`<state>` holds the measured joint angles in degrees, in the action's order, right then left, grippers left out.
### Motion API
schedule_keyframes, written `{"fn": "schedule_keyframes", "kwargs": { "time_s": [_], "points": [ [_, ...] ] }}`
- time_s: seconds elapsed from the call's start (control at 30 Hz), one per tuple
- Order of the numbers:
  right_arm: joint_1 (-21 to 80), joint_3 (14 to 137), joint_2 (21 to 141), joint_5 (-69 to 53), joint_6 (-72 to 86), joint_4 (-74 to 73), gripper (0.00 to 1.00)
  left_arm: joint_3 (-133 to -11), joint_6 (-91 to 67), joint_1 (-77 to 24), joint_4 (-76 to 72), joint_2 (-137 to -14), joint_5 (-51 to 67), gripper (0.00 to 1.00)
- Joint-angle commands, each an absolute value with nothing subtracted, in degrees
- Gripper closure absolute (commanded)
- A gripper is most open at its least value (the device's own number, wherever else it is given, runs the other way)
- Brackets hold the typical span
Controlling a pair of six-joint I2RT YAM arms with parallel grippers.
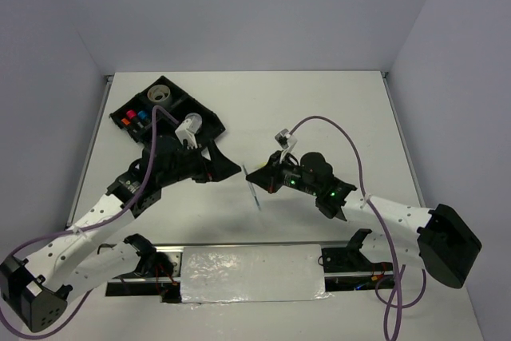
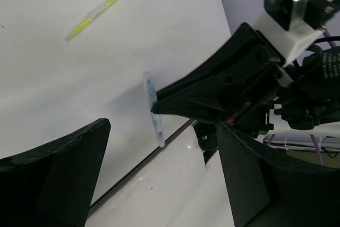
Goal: Sort the stationery into containers
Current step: Place the pen in the storage box.
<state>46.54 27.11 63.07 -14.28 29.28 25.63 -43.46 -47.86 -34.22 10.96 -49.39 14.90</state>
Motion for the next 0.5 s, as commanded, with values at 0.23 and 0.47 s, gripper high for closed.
{"fn": "schedule_keyframes", "kwargs": {
  "time_s": [0.23, 0.47],
  "points": [
    [50.54, 32.25, 60.73, -20.21, 28.48, 34.1, 0.98, -42.63, -50.1, -35.6, 7.21, -50.71, 11.07, 0.3],
    [52.03, 33.84, 62.13, -21.18, 28.83, 35.86, 0.97, -43.68, -50.27, -35.68, 7.91, -51.94, 10.89, 0.39]
  ]
}}
